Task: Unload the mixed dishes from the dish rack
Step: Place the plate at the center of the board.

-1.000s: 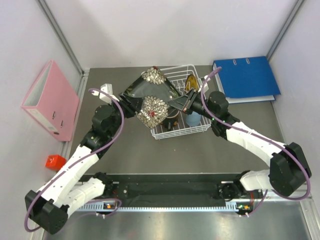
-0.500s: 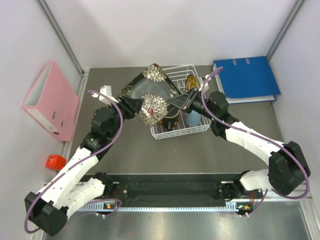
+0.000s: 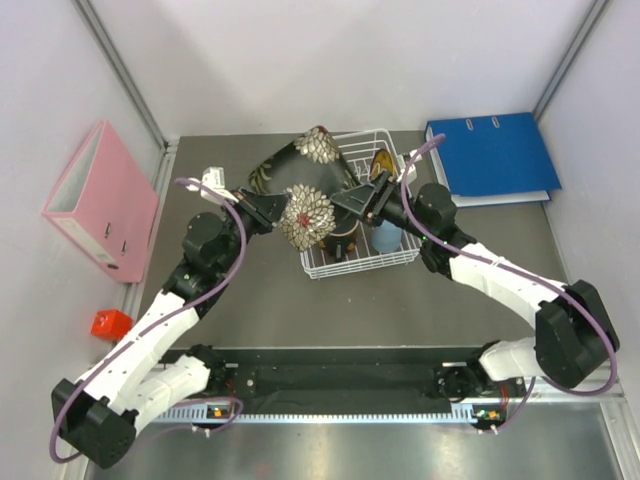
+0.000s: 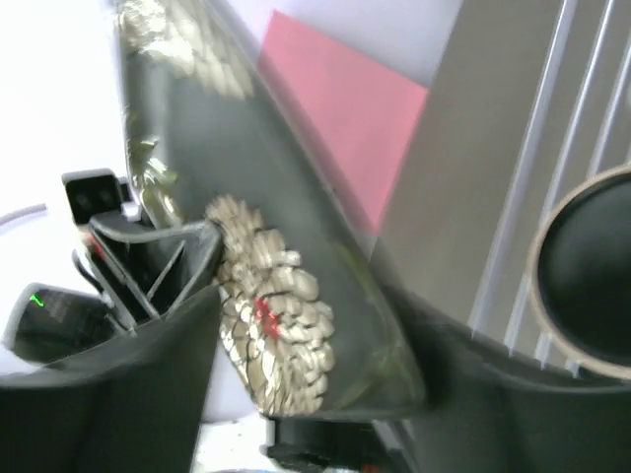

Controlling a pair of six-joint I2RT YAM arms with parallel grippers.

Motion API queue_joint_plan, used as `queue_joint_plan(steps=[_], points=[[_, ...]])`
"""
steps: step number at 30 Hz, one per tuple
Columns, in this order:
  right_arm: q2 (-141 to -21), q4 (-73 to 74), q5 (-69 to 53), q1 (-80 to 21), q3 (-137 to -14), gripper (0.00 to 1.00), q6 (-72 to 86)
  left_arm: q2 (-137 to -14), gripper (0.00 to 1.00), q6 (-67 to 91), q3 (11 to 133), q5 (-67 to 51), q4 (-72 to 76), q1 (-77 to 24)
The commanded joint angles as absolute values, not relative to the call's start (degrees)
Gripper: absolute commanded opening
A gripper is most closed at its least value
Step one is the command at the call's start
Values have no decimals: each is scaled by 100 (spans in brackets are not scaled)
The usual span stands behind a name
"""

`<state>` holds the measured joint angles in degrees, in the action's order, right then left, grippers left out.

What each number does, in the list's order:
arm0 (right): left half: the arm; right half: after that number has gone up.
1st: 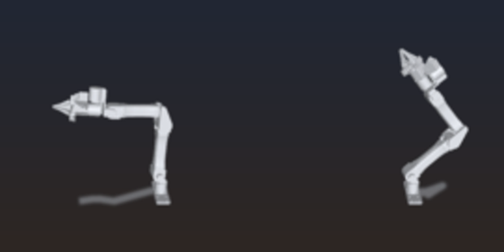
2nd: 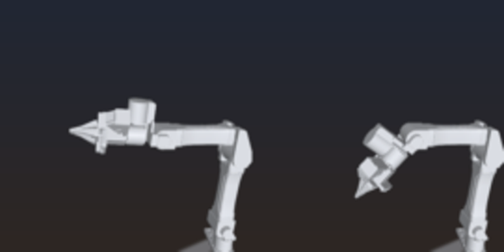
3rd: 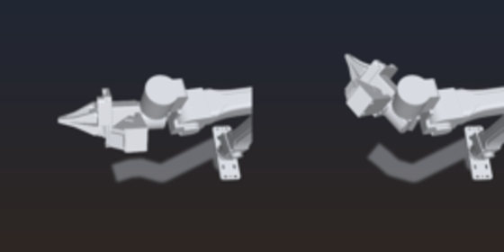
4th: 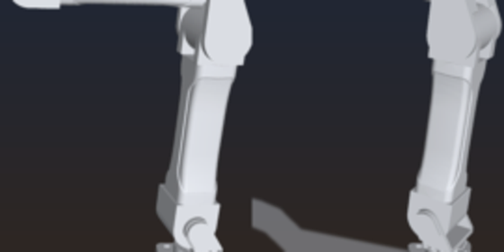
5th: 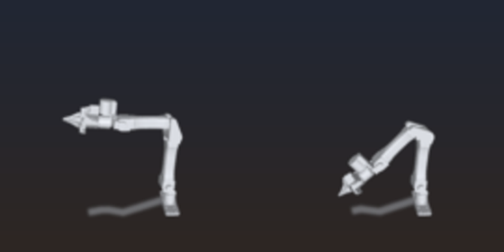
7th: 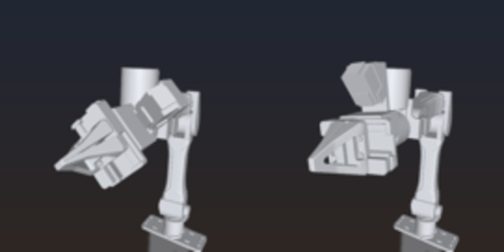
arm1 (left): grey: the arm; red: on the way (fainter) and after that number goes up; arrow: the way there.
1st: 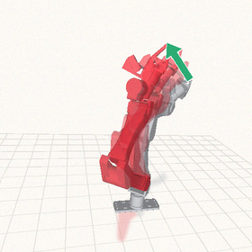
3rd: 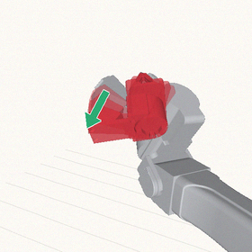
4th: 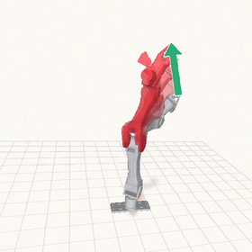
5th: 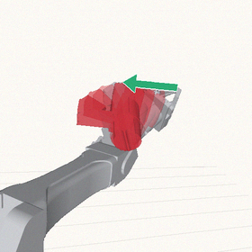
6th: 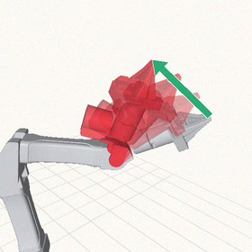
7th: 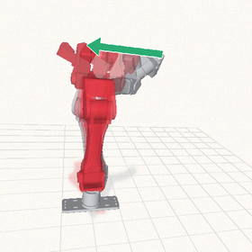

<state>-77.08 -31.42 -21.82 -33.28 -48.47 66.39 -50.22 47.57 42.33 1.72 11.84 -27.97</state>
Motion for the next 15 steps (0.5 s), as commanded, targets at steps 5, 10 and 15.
queue_joint_plan(steps=[5,10,15], points=[[-6575,-1304,-916,-3437,-5659,100,4827,-5405,0,4069,5237,509,89,-2751],[-5935,8,795,-3445,-5924,100,3913,-5423,0,4131,5677,869,-447,-2383],[-5301,448,1485,-3445,-5520,100,3683,-5554,0,4534,6239,1142,-1036,-1452]])
